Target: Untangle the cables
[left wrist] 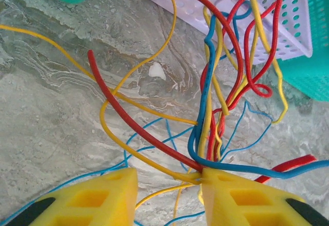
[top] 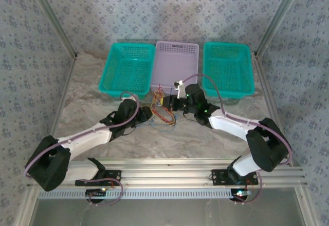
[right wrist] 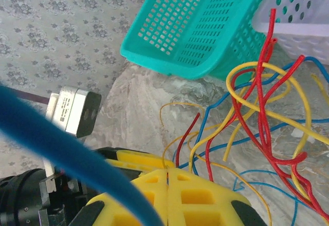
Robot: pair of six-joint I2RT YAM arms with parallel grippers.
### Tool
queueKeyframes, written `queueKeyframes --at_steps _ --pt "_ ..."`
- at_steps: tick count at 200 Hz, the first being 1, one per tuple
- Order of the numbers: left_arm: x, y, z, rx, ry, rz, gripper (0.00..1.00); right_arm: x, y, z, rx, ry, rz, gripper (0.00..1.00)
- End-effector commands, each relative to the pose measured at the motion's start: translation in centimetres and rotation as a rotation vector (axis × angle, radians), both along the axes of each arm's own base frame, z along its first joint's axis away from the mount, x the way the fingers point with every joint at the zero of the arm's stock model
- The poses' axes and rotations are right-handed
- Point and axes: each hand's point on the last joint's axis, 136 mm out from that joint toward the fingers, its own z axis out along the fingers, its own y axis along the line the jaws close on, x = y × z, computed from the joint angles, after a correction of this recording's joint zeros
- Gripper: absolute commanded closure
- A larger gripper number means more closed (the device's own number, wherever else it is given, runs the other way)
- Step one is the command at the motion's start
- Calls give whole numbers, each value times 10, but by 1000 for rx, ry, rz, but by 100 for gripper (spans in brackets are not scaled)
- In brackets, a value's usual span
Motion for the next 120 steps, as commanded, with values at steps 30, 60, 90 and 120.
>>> queueKeyframes --at_steps 30,60,90,120 --pt "7 5 23 -34 -83 47 73 -19 9 7 36 32 92 100" --pt "7 8 27 -27 -94 60 81 -21 9 6 26 36 101 100" --pt "7 12 28 -16 -96 70 97 -21 8 6 17 34 104 100" --pt "5 16 27 -4 -98 80 100 -21 5 6 5 26 97 100"
